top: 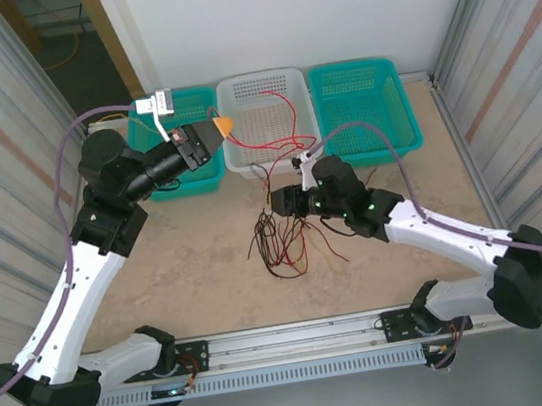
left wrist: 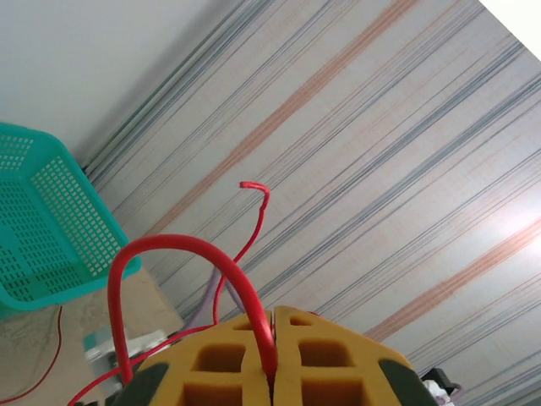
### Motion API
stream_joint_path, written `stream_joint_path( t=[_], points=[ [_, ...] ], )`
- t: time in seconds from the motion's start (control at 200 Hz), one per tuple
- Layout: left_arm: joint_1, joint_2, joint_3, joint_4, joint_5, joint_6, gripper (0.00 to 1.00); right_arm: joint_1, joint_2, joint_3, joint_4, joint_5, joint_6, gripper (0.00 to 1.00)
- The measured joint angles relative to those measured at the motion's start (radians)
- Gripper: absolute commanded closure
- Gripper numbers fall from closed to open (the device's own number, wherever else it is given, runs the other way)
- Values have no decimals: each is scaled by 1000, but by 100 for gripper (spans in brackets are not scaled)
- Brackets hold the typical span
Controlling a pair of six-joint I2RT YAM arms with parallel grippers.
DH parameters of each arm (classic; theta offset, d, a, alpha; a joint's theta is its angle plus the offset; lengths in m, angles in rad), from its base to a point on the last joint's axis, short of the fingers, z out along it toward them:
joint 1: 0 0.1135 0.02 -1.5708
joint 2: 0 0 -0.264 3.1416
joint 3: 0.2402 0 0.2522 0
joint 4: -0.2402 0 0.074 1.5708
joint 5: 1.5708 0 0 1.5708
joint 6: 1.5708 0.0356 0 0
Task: Untangle the cables
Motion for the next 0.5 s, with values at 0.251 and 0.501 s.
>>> stream_joint_path(
  t=[0.251, 0.501],
  points=[
    [6, 0, 0, 55, 0, -43, 100, 13, 81, -7, 46, -9, 10, 48],
    [19, 0, 0, 101, -1, -83, 100, 16, 106, -76, 95, -27, 46, 88]
  ],
)
